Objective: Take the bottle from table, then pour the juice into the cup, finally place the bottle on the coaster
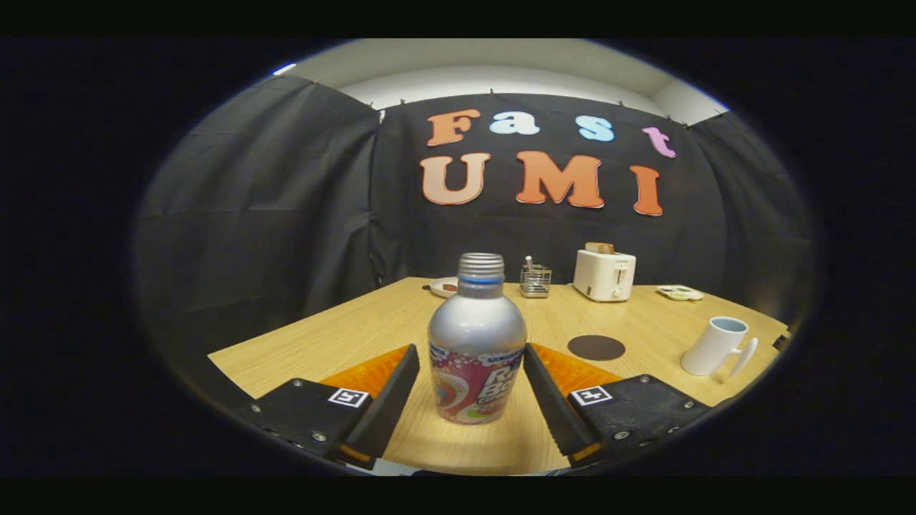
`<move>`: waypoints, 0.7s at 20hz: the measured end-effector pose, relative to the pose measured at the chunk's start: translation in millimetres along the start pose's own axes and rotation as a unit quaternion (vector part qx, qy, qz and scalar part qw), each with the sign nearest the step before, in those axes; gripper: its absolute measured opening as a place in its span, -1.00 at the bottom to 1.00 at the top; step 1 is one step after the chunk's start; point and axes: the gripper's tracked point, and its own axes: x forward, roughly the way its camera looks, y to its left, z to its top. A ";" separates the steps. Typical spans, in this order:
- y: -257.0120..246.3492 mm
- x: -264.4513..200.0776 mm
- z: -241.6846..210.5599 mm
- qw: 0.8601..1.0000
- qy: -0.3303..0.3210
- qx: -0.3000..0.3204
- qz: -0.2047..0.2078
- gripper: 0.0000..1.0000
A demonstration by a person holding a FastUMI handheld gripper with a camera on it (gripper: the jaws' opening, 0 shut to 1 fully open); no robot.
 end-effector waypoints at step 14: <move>0.6 14.6 -22.9 0.999 0.028 0.024 0.021 0.55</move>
